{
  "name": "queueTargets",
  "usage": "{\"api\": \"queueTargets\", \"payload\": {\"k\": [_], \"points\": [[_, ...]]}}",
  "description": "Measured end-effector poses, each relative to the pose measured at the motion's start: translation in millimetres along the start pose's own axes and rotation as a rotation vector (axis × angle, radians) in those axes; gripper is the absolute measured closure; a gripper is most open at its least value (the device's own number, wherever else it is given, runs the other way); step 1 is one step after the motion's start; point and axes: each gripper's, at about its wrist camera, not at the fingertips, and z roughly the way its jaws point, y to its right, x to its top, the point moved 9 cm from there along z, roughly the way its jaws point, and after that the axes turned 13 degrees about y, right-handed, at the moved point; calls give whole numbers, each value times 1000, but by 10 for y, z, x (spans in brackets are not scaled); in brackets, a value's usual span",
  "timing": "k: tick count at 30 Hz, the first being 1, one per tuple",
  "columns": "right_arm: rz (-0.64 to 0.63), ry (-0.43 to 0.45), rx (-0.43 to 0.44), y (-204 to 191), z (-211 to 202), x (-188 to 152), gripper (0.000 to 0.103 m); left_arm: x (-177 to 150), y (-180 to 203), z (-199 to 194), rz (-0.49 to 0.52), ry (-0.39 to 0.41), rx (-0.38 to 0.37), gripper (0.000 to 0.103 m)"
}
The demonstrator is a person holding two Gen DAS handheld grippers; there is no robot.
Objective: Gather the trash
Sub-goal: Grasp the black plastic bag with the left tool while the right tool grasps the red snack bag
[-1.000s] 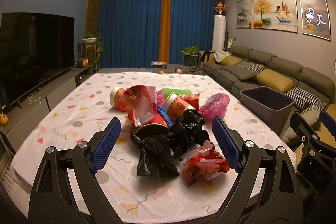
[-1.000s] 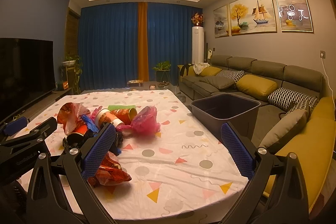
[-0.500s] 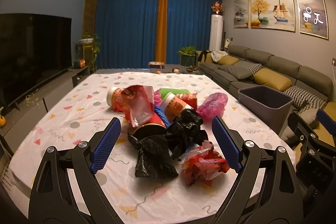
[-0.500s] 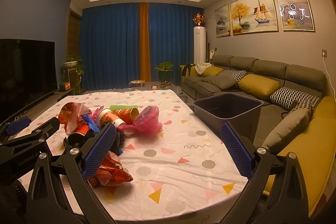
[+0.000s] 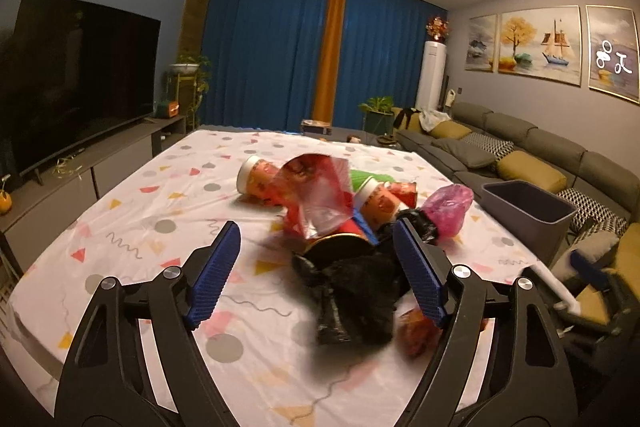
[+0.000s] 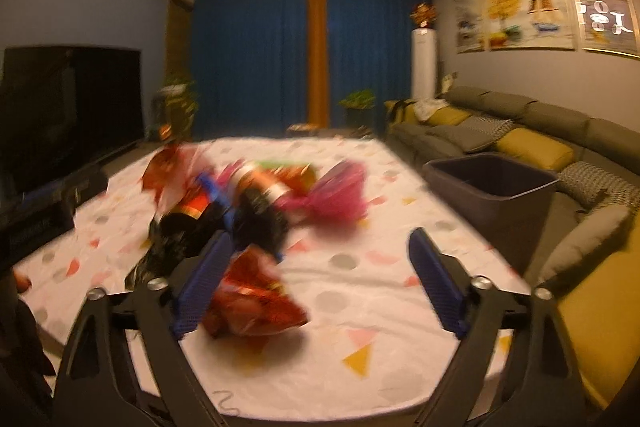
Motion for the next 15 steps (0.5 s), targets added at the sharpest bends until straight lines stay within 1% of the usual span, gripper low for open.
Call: {"api": "queueTargets", "payload": {"k": [3,6,8,9,10,11,12,15], "points": [[5,-61,58,-176,165,-215,25,-100,-21,20,14,-3,-24,26],[13,-97,98,-300,281,-350,29,-209,-19,53,19,-16,-44,28],[15,-117,129,-384,352,-427,33,-268,-31,87,15,-26,-55,31],[13,-126,136,-406,377,-458,34,-291,-33,106,13,-30,-59,31],[4,-139,139,-425,410,-499,39,-311,-29,121,10,-35,-63,32],[2,-149,145,-432,428,-528,41,-339,-11,138,5,-43,-74,32],[4,-157,151,-436,455,-556,41,-366,6,161,1,-51,-85,32],[16,-157,165,-417,489,-569,47,-440,59,199,5,-71,-108,34]]}}
